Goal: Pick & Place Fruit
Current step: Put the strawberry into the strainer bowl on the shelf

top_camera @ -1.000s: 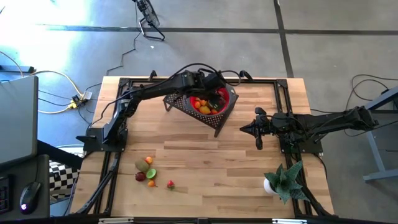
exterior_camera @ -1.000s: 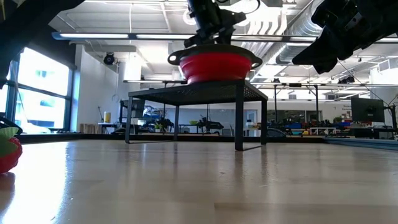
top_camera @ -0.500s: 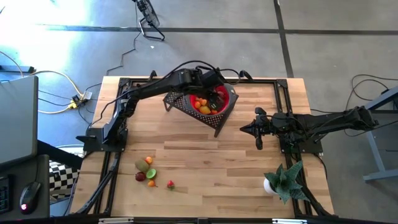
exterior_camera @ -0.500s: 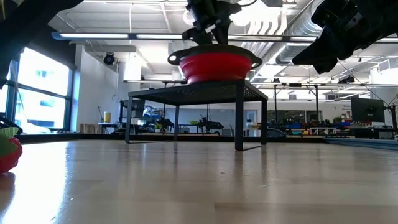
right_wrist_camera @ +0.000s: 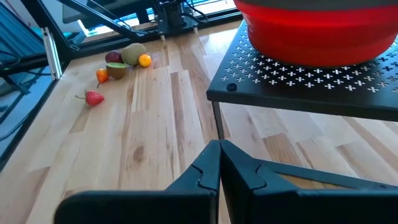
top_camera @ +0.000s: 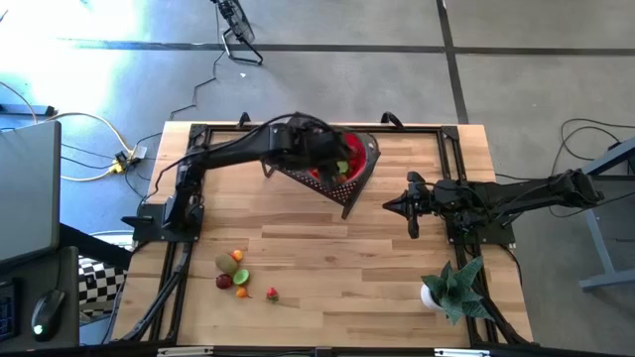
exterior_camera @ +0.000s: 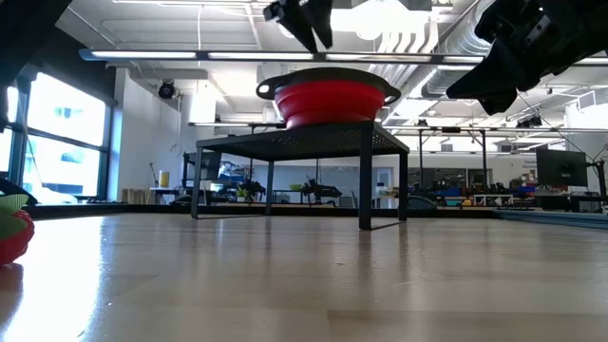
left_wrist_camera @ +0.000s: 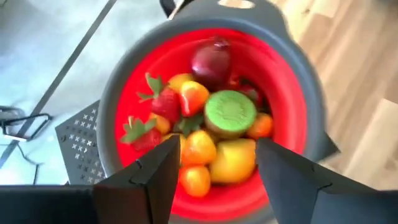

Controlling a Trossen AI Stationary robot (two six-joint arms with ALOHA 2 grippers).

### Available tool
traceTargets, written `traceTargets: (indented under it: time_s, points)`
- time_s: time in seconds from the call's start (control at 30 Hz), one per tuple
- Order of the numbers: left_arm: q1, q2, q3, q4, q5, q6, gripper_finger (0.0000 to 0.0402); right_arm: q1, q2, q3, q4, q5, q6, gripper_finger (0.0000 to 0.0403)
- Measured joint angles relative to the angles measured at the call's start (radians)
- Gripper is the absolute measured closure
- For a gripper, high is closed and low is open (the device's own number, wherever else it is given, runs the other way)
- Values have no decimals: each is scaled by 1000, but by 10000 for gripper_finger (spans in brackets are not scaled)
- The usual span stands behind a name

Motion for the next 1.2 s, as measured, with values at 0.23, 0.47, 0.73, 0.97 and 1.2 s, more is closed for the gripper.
traceTargets:
  time_s: [0.23, 0.47, 0.73, 0.97, 1.2]
  points:
    - [-85, -37, 1, -39, 6, 19, 258, 0, 0, 0, 0, -2, 2, 401]
    - [-136, -51, -4, -8, 31, 67, 330, 0, 0, 0, -1, -2, 3, 401]
    - [-204, -56, -30, 22, 23, 40, 396, 0, 0, 0, 0, -2, 3, 401]
    - [-297, -54, -148, 188, 60, 215, 399, 0, 0, 0, 0, -2, -3, 401]
    - [-324, -52, -249, 350, 287, 408, 400, 0, 0, 0, 0, -3, -2, 401]
